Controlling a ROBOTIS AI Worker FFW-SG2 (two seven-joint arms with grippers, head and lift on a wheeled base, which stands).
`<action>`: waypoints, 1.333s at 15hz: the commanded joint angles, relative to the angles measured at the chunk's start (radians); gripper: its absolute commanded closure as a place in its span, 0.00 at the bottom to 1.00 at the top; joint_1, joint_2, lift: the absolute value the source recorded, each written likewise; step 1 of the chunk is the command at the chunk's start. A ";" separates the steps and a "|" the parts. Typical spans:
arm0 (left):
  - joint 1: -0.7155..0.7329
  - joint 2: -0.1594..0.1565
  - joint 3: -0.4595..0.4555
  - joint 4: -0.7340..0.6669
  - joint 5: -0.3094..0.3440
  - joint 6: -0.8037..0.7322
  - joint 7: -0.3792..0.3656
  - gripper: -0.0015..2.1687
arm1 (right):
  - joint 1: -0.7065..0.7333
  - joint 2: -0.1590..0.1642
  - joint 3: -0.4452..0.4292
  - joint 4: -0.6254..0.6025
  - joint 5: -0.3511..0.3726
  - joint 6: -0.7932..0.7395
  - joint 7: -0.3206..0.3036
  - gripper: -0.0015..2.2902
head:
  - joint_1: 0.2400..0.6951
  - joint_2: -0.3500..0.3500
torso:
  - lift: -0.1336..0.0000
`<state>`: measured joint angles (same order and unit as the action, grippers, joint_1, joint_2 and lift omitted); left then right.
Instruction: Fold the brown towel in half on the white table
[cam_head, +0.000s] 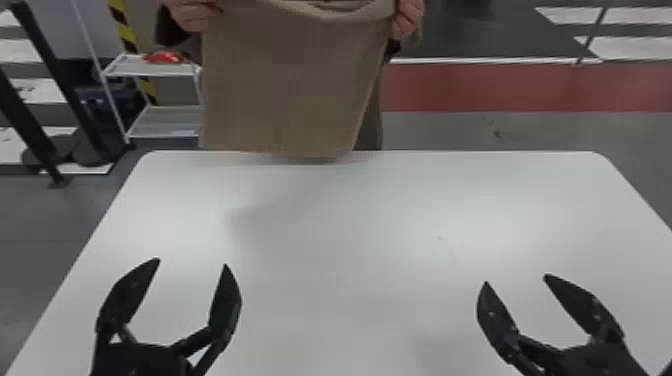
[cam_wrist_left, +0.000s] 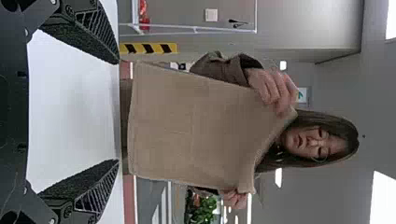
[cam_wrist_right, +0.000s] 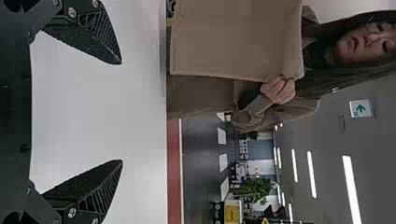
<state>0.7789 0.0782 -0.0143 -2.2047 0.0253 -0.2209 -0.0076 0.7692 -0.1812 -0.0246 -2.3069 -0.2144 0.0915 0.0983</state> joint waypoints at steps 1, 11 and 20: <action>0.007 0.000 0.005 -0.010 -0.001 0.005 0.000 0.06 | 0.007 0.000 0.000 -0.006 0.001 -0.006 0.000 0.06 | 1.00 0.52 | 0.08; 0.005 0.002 -0.001 -0.007 -0.001 0.005 0.000 0.06 | 0.021 0.005 -0.006 -0.020 0.001 -0.003 0.001 0.06 | 1.00 0.52 | 0.08; -0.004 0.003 -0.006 0.002 -0.001 0.018 0.000 0.06 | 0.019 0.019 -0.006 -0.009 0.001 -0.003 0.001 0.06 | 1.00 0.51 | 0.08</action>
<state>0.7749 0.0813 -0.0187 -2.2037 0.0245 -0.2034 -0.0066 0.7899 -0.1642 -0.0307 -2.3172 -0.2132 0.0883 0.0996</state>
